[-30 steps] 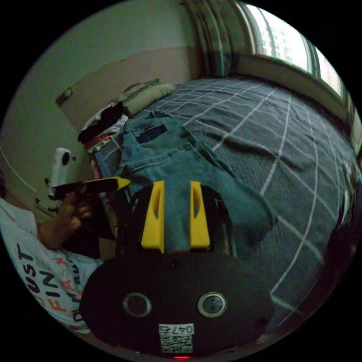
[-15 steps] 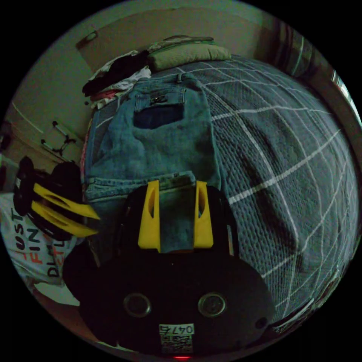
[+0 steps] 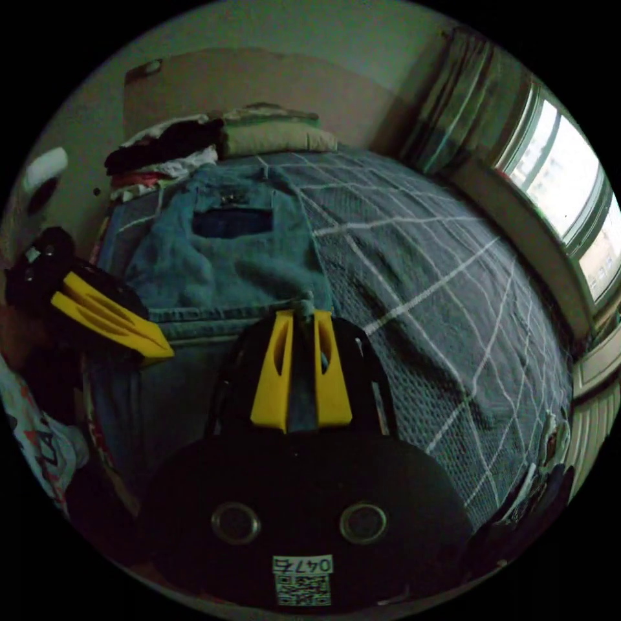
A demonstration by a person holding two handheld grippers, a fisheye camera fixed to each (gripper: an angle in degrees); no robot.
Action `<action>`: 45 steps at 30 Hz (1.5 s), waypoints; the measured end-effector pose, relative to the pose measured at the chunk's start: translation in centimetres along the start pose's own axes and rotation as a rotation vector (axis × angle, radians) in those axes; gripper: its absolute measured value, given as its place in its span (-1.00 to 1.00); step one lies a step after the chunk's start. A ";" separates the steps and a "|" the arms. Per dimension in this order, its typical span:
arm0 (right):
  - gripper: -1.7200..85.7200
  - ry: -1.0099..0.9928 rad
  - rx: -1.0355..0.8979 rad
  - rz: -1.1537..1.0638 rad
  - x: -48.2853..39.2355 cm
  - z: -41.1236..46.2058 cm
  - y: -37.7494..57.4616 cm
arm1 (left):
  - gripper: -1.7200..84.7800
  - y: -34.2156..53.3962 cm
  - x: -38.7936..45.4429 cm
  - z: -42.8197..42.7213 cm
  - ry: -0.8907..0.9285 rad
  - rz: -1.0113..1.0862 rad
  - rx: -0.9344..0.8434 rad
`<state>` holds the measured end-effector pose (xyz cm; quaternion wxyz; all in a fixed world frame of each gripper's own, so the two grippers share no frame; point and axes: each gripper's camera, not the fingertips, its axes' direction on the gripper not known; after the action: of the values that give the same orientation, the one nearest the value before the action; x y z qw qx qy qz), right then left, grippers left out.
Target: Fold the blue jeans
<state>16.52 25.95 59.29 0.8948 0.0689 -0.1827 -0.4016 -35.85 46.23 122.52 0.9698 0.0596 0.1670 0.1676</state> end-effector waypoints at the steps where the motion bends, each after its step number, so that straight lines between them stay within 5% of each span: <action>1: -0.88 -0.005 -0.041 0.001 0.0 0.7 -0.2 | -0.98 -0.1 -0.3 -0.3 0.023 -0.014 0.012; 11: -0.86 -0.019 0.148 0.372 4.7 -11.3 6.7 | -0.98 -1.4 0.0 -6.9 0.075 0.018 0.199; 15: -0.94 0.200 0.075 0.675 4.7 -15.1 16.0 | -0.98 -3.7 2.5 -7.1 0.083 0.157 0.108; 19: -0.97 0.142 0.209 0.855 4.6 -16.8 20.4 | -0.98 -8.0 4.8 -7.9 0.101 0.253 0.072; 32: -0.98 0.129 -0.234 0.623 5.8 -9.2 17.7 | -0.98 -14.6 2.3 -1.9 -0.089 0.121 -0.091; 38: -0.97 0.111 -0.128 0.692 4.8 -10.9 18.9 | -0.98 -14.6 0.6 -5.8 -0.031 0.056 -0.102; 42: -0.96 0.156 0.037 0.540 -0.9 -16.2 18.0 | -0.98 -11.8 1.9 -11.2 0.000 0.200 -0.012; 45: -0.94 0.110 -0.026 0.389 -4.2 -15.1 16.1 | -0.98 -10.3 2.9 -10.5 -0.032 0.285 -0.126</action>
<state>30.92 39.53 48.52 0.9649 0.0428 -0.1381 -0.2191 -33.74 38.23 110.03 0.9405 0.0247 0.1304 0.3127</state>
